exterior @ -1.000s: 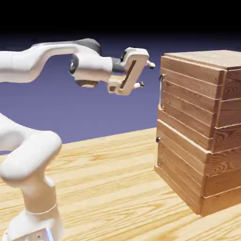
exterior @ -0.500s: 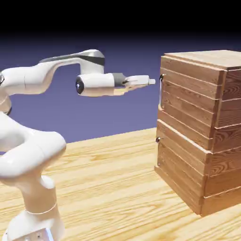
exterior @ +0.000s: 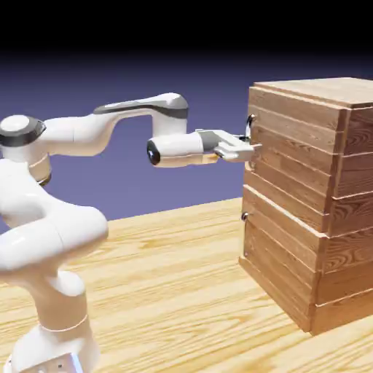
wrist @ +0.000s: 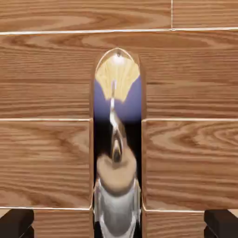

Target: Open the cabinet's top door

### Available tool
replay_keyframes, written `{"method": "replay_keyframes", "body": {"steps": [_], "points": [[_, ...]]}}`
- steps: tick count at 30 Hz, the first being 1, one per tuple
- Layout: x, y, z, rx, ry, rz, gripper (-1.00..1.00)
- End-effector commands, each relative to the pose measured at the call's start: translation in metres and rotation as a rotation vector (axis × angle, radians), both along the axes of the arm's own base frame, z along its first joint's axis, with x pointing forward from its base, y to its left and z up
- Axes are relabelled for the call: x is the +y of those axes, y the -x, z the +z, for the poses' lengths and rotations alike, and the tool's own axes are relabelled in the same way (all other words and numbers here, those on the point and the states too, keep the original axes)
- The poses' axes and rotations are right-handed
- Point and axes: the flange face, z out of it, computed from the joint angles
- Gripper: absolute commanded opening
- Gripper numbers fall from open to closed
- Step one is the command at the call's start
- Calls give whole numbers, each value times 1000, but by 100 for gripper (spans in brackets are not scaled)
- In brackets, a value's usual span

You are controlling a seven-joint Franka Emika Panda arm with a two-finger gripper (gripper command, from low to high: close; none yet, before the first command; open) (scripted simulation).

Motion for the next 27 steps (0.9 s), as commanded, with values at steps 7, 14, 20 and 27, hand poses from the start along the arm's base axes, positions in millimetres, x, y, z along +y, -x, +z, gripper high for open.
{"method": "replay_keyframes", "body": {"steps": [7, 14, 20, 27], "points": [[-29, 50, 0, 0, 0, 181, -100], [-49, 79, -2, -21, -6, 299, -100], [-45, 73, -1, -23, -4, 274, -100], [-43, 68, 0, 2, 0, 251, -100]]}}
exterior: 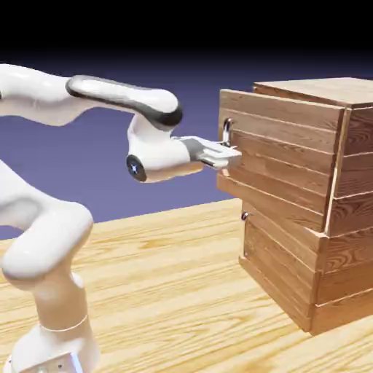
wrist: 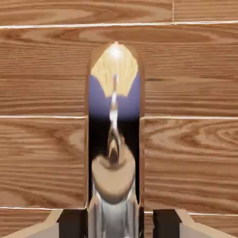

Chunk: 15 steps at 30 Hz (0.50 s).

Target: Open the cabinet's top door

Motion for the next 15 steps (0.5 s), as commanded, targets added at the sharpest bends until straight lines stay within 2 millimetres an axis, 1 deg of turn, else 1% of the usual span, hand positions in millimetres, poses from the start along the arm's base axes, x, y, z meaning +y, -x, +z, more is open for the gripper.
{"method": "replay_keyframes", "body": {"steps": [1, 4, 10, 15], "points": [[-1, 1, 0, 1, -5, 2, -100], [-8, 9, -1, -2, -5, 36, -100], [-35, 37, -1, -2, -5, 155, -100], [-59, 56, -1, -1, -5, 249, -100]]}}
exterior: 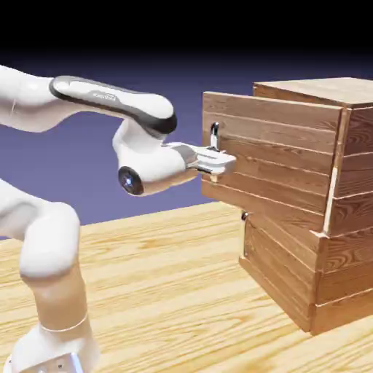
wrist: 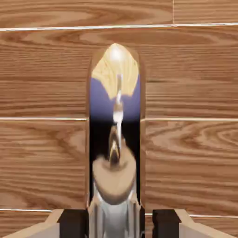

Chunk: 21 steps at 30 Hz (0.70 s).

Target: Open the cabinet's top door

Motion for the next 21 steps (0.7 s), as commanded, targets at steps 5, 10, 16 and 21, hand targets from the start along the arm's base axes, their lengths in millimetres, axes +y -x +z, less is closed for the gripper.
{"method": "replay_keyframes", "body": {"steps": [5, 10, 16, 21], "points": [[-24, 16, 0, 1, -4, 86, -100], [-48, 29, 0, 1, -4, 170, -100], [-79, 43, 0, 1, -4, 275, -100], [-109, 52, 0, 1, -4, 374, -100]]}}
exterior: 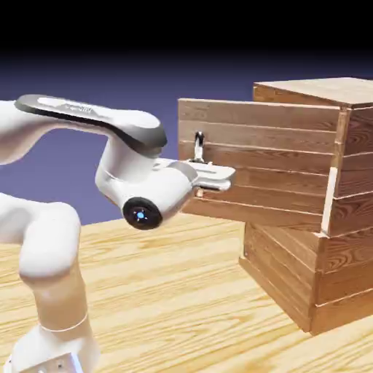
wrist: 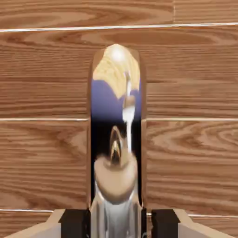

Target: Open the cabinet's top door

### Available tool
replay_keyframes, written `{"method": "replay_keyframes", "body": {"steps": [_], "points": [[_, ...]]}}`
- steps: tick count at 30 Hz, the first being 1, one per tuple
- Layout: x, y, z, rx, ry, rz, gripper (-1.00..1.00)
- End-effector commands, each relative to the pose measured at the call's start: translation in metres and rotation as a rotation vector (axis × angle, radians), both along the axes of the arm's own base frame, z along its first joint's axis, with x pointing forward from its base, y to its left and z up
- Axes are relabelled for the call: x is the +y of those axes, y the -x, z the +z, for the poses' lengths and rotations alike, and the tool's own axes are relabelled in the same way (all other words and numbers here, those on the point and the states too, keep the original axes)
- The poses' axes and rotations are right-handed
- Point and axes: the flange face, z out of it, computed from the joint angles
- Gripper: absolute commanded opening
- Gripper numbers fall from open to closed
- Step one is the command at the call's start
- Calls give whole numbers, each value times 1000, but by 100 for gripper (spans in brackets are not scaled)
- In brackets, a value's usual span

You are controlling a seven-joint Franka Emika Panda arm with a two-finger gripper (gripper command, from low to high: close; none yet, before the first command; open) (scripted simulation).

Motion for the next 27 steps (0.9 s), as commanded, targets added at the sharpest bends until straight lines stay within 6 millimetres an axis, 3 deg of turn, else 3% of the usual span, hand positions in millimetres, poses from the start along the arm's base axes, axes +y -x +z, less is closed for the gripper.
{"method": "replay_keyframes", "body": {"steps": [1, 10, 18, 27], "points": [[-7, 2, 0, 0, 1, 24, -100], [-84, 11, 0, 0, 1, 265, -100], [-153, 3, 0, 0, 1, 482, -100], [-202, -12, 0, 0, 1, 638, -100]]}}
